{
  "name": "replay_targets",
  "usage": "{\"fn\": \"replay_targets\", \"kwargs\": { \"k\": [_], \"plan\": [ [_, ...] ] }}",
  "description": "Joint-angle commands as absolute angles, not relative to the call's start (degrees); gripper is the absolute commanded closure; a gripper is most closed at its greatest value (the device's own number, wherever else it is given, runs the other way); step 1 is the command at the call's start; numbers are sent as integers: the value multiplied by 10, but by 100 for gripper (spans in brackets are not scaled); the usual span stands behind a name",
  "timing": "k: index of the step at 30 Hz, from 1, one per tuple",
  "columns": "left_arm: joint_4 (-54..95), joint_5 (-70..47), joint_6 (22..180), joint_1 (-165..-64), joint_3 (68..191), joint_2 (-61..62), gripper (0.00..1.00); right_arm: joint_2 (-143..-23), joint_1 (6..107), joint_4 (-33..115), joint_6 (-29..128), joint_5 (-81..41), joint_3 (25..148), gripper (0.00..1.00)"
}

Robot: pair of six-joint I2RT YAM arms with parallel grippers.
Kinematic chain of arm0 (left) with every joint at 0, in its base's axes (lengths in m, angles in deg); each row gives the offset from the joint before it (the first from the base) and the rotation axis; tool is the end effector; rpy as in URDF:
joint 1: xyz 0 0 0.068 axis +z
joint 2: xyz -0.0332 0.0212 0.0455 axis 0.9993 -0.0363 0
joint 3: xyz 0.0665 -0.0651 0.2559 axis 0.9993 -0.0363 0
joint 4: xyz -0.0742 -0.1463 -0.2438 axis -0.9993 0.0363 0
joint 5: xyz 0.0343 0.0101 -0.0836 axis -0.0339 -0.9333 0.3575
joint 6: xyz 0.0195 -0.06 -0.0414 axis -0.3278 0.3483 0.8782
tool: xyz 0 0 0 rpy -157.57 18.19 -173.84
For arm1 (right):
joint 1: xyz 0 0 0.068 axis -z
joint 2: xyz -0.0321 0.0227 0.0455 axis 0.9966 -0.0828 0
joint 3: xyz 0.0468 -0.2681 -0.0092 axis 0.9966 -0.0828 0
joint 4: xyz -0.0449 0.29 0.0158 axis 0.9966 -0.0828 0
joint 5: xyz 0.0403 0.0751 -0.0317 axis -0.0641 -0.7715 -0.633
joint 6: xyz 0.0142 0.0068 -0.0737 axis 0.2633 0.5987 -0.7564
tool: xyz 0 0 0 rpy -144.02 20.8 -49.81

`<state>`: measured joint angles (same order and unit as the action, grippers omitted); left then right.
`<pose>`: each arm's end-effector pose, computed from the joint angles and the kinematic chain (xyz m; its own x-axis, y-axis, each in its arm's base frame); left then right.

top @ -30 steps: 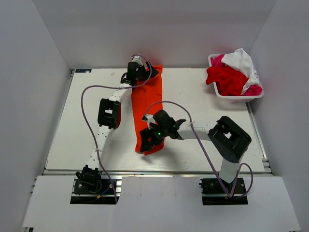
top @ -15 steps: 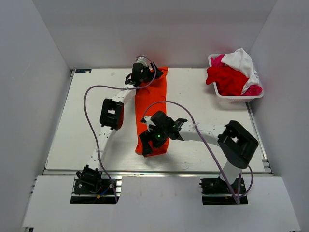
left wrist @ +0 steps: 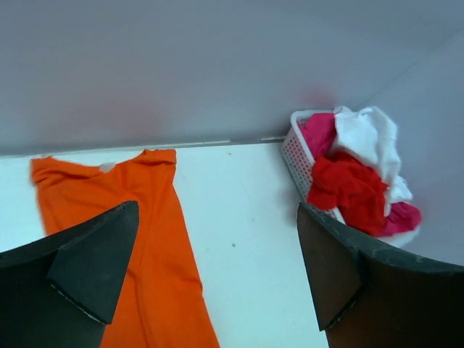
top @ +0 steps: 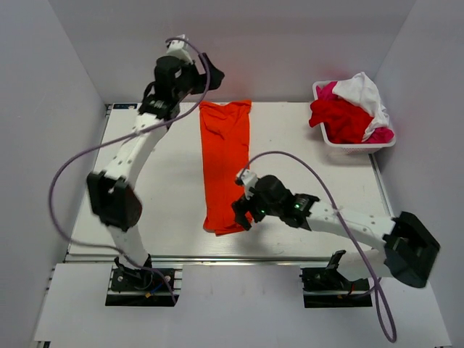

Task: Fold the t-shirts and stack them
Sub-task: Rotate the tshirt 100 degrees

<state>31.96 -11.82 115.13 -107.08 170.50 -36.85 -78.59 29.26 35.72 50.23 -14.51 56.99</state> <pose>0.5050 -0.1849 0.3943 -0.3365 -0.3429 -0.8770 0.3431 0.8227 -0.4533 0.1885 0.2834 0.1974 -0.4441 -0.4184 -0.7923 -0.7933 0.5946 0.1306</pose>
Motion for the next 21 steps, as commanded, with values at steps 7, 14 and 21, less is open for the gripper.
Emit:
{"fn": "replay_targets", "kwargs": {
  "k": [7,14,21],
  "plan": [
    [429,-192,1191,-1077,1118,49,0,-690,290,450,350,-85,456,10],
    [486,-96,1197,-1106,965,128,9,-757,292,440,374,-59,465,18],
    [411,-14,1220,-1138,860,123,35,-793,291,504,420,-64,438,31]
  ]
}}
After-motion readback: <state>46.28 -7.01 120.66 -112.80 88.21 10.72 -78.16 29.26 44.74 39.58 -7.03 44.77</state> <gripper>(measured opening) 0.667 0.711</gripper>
